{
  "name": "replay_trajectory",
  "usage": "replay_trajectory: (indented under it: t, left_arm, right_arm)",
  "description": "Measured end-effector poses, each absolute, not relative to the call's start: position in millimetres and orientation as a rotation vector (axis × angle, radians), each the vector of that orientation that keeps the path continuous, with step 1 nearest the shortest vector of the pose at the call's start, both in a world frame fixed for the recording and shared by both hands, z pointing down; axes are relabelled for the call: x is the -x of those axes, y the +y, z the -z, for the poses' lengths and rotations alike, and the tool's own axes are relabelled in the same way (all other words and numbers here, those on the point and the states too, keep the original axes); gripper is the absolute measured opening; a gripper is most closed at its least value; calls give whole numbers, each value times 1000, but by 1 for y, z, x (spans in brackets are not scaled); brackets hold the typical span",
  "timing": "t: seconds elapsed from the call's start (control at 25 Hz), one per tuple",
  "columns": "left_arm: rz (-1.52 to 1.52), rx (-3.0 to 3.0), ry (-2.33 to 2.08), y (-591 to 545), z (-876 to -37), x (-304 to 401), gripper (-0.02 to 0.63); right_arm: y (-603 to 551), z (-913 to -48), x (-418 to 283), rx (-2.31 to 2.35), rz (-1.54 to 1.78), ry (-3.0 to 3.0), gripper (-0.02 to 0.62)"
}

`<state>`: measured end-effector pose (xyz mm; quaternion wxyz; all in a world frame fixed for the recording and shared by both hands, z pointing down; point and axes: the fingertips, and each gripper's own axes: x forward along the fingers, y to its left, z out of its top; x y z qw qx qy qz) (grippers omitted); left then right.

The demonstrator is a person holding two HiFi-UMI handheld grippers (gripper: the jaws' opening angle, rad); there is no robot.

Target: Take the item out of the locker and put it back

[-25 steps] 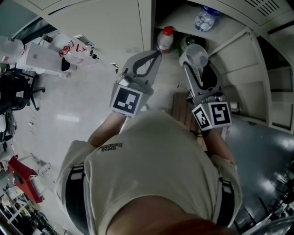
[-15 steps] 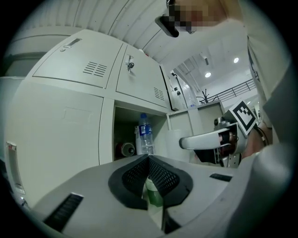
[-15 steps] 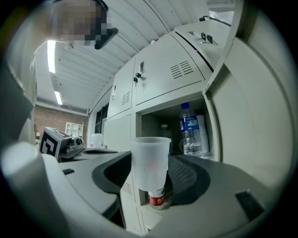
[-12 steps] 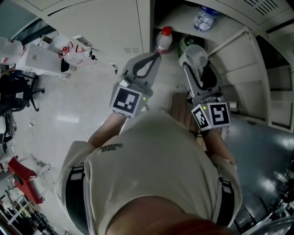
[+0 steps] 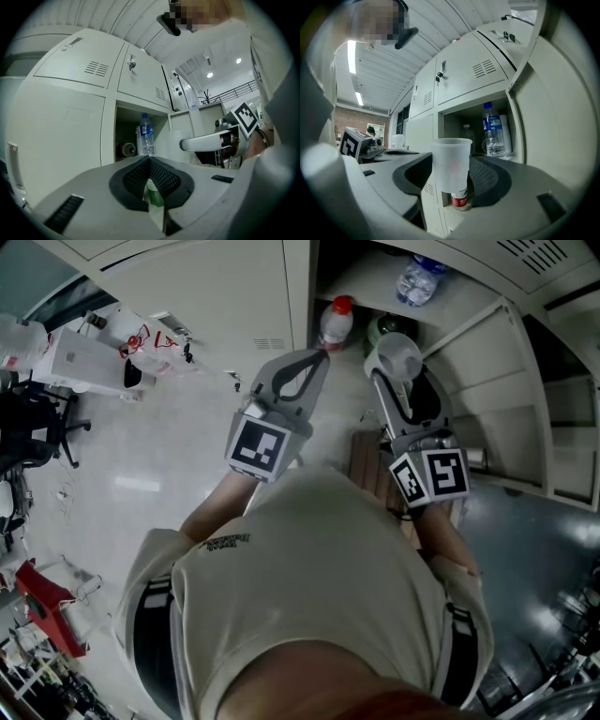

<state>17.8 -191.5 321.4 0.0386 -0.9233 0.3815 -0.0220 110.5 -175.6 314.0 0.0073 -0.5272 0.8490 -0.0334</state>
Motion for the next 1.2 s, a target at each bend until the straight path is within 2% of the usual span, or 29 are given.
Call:
replay_trajectory:
  t: [0.84,1.2]
  left_arm:
    - [40,2740,1220,-234,-285,-15,12]
    - [20,2746,1191,-262,-282,-29,12]
  right_arm:
    - [-246,-247,-94,1650,-144,2642,252]
    - [-305,-254,-90,1705,-67,2602,252]
